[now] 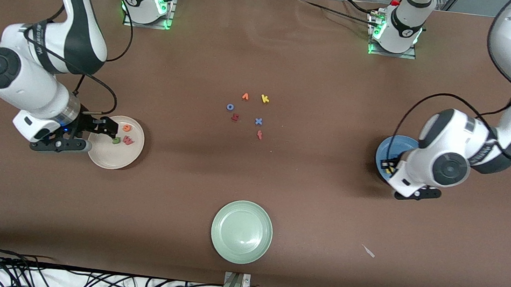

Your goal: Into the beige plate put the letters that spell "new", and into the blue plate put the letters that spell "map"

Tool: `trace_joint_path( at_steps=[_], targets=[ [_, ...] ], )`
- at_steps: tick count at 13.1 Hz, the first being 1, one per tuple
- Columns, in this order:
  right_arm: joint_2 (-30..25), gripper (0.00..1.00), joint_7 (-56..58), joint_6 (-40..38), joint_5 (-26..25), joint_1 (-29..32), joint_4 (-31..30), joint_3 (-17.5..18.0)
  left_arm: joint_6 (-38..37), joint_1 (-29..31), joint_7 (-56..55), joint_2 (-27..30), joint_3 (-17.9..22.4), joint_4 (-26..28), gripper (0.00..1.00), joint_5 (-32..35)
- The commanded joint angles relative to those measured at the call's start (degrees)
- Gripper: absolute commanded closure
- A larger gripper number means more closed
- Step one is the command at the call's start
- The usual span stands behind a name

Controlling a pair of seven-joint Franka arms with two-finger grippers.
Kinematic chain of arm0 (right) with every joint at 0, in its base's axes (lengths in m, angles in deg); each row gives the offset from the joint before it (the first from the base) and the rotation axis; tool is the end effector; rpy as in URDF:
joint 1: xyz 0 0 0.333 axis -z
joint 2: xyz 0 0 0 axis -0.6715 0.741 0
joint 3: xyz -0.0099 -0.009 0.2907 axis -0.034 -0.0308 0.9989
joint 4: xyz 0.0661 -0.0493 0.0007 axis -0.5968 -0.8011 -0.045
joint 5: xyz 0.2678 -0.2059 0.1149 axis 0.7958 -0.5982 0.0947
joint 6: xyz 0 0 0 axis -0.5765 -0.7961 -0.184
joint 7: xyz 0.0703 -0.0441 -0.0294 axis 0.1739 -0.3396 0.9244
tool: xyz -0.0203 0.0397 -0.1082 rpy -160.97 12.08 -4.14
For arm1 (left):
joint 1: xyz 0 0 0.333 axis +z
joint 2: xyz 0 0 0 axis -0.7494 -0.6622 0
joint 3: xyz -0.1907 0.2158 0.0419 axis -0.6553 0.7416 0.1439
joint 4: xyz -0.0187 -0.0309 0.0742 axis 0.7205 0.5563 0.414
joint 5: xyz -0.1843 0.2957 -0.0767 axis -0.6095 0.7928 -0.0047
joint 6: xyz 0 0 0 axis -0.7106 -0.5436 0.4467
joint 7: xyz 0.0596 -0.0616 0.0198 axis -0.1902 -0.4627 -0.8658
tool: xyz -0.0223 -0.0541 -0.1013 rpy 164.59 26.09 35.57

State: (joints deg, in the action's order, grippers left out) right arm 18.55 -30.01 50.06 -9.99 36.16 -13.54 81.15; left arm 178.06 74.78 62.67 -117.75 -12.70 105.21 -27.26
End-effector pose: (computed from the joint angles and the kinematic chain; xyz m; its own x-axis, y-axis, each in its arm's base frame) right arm 0.5918 0.0822 0.4044 0.9928 0.1197 0.0032 0.1196 -0.9926 0.0198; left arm 0.5842 -0.0423 0.2620 0.9357 0.1251 -0.3298 0.0851 -0.9874 -0.1332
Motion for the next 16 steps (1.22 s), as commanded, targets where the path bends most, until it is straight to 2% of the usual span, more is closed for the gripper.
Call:
trace_joint_path(
  at_steps=[1,2,3,4,8,10,12,14,15,16],
  targets=[
    [-4.7,0.0,1.2,-7.2,1.2,0.3,1.0,-0.1,-1.6,2.8,5.9,-0.6,-0.3,1.4,1.0,-0.9],
    [-6.7,0.0,1.3,-9.4,1.3,0.3,1.0,-0.3,-1.6,2.8,5.8,-1.4,-0.2,1.5,0.85,-0.9],
    [-8.4,0.0,1.3,-11.9,1.2,0.3,1.0,-0.7,-1.6,2.8,6.4,-1.8,0.2,1.3,0.07,-0.6],
    [-9.5,0.0,1.5,-14.3,1.1,0.3,1.5,-1.6,-1.6,2.8,6.5,-1.4,0.5,1.0,0.0,-0.4],
    [-8.7,0.0,2.0,-23.7,1.5,1.1,10.9,-2.4,-1.7,3.1,6.5,0.2,0.3,-2.6,0.0,-1.1],
    [-8.7,0.0,2.3,-24.9,2.2,1.4,11.5,-2.8,-3.4,3.1,8.1,1.5,0.2,-4.5,0.0,-1.4],
    [-9.1,0.0,3.3,-26.6,3.8,1.1,11.6,-5.4,-9.7,3.2,8.5,2.1,-0.5,-8.4,0.0,-1.3],
    [-9.7,0.0,5.0,-29.1,4.4,1.1,11.6,-6.6,-12.3,4.2,13.9,4.1,0.3,-11.6,0.0,-2.3],
    [-9.7,0.0,5.1,-29.6,4.3,1.1,11.9,-6.7,-12.2,3.3,18.1,8.6,3.7,-10.8,0.0,-5.3],
    [-9.7,0.0,5.3,-29.6,4.2,1.1,12.7,-6.6,-12.2,-1.1,21.7,12.5,11.6,-10.1,0.0,-11.2]
  ],
)
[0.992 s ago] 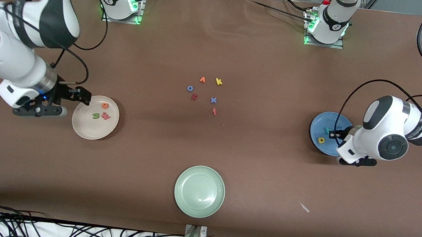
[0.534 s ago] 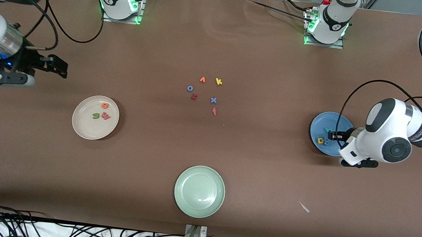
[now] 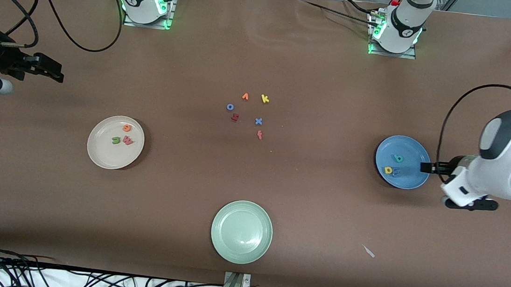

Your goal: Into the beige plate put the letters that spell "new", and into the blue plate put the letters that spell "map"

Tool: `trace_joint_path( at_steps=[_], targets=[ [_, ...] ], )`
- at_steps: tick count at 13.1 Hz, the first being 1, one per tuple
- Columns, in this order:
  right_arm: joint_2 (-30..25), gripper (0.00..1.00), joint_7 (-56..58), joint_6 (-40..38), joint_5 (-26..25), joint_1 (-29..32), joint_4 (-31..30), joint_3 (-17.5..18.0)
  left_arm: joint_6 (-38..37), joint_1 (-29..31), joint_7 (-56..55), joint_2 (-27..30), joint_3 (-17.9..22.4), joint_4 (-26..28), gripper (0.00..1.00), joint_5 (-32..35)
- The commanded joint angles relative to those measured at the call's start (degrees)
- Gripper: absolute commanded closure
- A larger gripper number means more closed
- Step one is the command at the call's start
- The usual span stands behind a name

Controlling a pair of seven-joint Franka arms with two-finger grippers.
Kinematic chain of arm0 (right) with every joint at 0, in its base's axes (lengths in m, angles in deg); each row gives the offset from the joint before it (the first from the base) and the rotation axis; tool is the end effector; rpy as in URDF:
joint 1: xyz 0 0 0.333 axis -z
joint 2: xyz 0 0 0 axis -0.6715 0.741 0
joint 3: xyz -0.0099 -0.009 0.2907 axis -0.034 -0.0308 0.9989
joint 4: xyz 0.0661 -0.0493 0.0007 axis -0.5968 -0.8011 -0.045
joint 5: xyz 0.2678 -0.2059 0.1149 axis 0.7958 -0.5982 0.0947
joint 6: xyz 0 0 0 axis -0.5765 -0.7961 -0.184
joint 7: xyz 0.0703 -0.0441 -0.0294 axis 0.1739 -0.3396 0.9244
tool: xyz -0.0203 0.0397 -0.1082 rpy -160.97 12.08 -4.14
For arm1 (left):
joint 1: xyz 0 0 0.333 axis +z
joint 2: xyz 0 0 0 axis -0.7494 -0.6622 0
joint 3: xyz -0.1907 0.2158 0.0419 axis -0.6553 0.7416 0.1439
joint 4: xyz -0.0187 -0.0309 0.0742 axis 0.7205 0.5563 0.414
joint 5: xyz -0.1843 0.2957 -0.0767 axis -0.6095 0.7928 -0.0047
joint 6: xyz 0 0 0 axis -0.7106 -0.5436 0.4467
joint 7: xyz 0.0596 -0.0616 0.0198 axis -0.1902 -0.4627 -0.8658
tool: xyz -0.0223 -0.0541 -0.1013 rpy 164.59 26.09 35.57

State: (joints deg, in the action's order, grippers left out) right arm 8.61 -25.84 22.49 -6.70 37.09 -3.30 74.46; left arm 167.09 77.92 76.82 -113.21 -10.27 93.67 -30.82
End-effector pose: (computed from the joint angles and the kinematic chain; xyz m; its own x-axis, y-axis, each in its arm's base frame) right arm 0.5371 0.0111 0.5427 0.9910 0.0478 -0.1254 0.0456 -0.9988 -0.0200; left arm 0.6053 0.0354 0.3623 0.9495 0.0667 -0.3064 0.0413 -0.9952 -0.0888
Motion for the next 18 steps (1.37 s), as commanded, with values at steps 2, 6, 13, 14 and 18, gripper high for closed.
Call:
trace_joint_path(
  at_steps=[2,6,13,14,18],
  targets=[
    [0.6,0.0,1.0,-1.8,0.9,0.1,3.3,0.3,-1.2,-15.9,11.5,14.2,25.8,2.5,0.0,-19.2],
    [0.7,0.0,0.9,-1.5,0.4,-0.1,3.6,0.4,-0.8,-24.9,11.6,26.5,33.6,2.5,0.0,-22.5],
    [0.6,0.0,0.2,4.8,-5.4,-0.4,3.6,0.8,-0.1,-28.6,12.2,29.2,35.3,6.4,0.0,-20.5],
    [0.8,0.0,0.2,4.9,-7.1,-1.2,3.6,1.4,0.2,-28.2,12.1,29.1,35.3,6.6,0.0,-20.5],
    [0.8,0.0,-0.2,4.8,-7.4,-1.9,3.6,1.9,0.3,-27.9,12.1,29.0,35.2,6.6,0.0,-20.5]
  ],
)
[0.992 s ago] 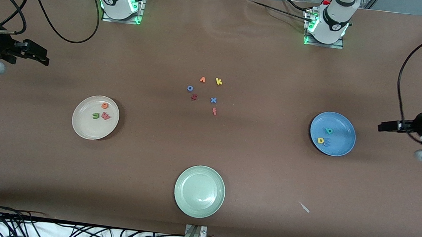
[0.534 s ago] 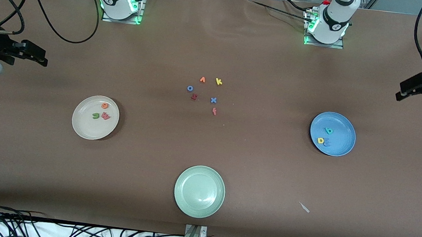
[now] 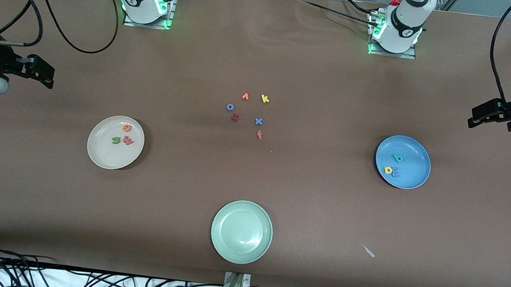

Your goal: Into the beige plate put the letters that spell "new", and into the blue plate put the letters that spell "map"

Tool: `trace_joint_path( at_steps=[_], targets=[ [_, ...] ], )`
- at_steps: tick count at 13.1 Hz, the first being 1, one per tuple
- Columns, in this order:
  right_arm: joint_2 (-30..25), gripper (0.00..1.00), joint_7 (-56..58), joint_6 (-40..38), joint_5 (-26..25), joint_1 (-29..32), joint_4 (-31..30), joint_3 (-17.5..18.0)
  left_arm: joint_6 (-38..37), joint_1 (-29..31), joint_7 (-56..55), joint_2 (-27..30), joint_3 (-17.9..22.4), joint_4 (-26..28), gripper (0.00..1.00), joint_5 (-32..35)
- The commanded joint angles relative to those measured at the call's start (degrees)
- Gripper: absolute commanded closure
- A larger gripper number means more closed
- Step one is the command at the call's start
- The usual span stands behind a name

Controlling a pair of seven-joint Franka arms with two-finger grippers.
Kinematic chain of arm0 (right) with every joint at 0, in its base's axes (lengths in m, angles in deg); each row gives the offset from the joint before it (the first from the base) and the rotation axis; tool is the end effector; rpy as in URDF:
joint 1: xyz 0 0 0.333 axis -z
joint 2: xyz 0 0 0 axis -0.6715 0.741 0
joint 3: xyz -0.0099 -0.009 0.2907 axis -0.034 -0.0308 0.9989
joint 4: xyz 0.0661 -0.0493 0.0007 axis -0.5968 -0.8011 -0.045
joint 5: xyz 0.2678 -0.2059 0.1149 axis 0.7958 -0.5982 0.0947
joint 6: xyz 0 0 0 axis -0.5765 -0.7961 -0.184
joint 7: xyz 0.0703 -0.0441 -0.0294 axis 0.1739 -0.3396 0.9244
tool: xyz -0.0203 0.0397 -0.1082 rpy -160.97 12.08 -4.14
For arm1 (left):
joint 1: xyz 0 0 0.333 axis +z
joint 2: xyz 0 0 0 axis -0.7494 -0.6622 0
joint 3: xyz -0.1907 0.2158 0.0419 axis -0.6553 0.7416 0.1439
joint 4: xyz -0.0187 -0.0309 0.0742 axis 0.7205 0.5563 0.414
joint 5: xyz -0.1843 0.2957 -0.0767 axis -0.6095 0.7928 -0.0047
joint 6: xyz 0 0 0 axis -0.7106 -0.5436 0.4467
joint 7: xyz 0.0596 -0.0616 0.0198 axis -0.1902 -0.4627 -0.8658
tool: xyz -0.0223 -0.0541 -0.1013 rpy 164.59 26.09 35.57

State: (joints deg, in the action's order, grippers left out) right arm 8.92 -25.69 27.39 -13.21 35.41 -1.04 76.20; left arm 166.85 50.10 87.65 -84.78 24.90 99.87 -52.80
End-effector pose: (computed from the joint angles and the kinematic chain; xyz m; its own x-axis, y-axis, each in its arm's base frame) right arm 0.5506 0.0305 0.5640 0.9936 0.1125 -0.0108 0.1131 -0.9891 0.0945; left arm 0.5323 0.0125 0.5596 0.9982 0.0420 -0.0422 0.0433 -0.9986 0.0308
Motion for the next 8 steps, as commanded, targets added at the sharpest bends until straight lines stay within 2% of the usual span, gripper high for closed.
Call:
trace_joint_path(
  at_steps=[1,8],
  targets=[
    [0.5,0.0,-0.3,-0.7,-0.9,-0.6,1.3,0.1,0.5,-0.1,1.3,0.6,-0.1,0.5,0.0,1.5],
    [0.1,0.0,-0.3,-1.3,-0.4,-0.7,1.3,0.0,1.0,-0.1,1.3,0.3,-0.2,0.4,0.0,1.5]
  ],
)
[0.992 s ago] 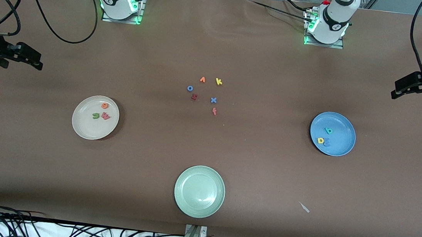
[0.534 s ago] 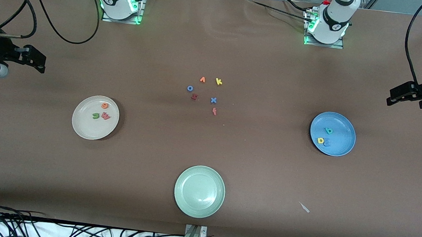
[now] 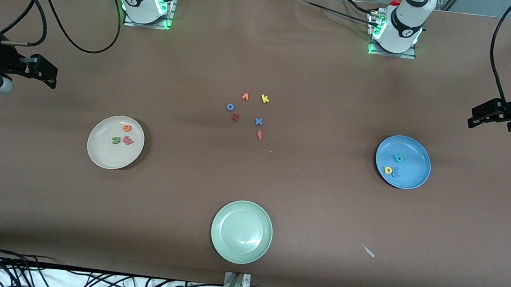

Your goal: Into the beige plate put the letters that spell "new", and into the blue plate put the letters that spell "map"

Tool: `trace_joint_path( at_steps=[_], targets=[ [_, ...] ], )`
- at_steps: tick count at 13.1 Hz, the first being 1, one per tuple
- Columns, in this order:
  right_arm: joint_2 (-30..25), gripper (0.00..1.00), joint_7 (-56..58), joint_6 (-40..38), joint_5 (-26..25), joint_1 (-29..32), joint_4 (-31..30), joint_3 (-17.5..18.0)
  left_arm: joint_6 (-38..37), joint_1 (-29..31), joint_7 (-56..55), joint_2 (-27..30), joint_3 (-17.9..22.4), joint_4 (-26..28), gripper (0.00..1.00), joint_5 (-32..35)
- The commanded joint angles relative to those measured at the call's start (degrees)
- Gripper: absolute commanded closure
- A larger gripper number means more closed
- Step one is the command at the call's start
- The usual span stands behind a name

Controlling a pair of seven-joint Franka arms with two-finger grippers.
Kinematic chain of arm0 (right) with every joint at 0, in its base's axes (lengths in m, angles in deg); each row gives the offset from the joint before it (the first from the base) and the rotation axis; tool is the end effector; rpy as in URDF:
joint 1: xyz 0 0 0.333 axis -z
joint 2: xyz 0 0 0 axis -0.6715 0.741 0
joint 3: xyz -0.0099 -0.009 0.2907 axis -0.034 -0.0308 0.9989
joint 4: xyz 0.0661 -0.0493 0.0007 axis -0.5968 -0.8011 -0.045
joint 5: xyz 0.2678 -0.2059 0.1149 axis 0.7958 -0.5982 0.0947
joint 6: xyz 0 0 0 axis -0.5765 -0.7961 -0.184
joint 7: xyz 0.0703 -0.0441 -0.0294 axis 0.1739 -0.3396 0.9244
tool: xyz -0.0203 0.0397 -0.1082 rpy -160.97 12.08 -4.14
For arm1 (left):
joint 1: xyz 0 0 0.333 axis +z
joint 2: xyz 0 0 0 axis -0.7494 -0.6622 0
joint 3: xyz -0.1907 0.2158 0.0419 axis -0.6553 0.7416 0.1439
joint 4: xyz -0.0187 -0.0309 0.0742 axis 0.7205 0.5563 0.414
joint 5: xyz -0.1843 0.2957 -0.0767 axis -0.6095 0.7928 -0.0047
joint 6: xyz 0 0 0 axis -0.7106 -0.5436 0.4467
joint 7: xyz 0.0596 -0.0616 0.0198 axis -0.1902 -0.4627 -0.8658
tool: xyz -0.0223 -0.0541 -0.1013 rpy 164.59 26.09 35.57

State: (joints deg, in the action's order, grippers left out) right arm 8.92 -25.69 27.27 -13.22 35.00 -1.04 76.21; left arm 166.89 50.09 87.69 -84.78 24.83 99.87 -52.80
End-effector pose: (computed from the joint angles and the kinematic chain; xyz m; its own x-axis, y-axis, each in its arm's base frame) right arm 0.5501 0.0345 0.5638 0.9927 0.1196 -0.0129 0.1203 -0.9882 0.0946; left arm 0.5324 0.0118 0.5597 0.9983 0.0399 -0.0415 0.0412 -0.9987 0.0309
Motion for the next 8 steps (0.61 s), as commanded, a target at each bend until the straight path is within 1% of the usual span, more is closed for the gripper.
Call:
trace_joint_path(
  at_steps=[1,2,4,8],
  targets=[
    [0.1,0.0,-0.3,-1.2,-0.4,-0.3,1.3,0.0,0.9,-0.1,1.3,0.3,-0.1,0.4,0.0,1.5],
    [0.0,0.0,-0.3,-1.2,-0.3,-0.3,1.3,0.0,0.9,-0.1,1.3,0.3,-0.1,0.4,0.0,1.5],
    [0.0,0.0,-0.3,-1.2,1.5,-0.3,1.3,-0.1,0.9,-0.1,1.2,0.3,-0.1,0.4,0.0,1.6],
    [0.0,0.0,-0.4,-1.3,1.6,-0.3,1.3,-0.1,1.0,-0.1,1.3,0.2,-0.2,0.4,0.0,1.5]
  ],
)
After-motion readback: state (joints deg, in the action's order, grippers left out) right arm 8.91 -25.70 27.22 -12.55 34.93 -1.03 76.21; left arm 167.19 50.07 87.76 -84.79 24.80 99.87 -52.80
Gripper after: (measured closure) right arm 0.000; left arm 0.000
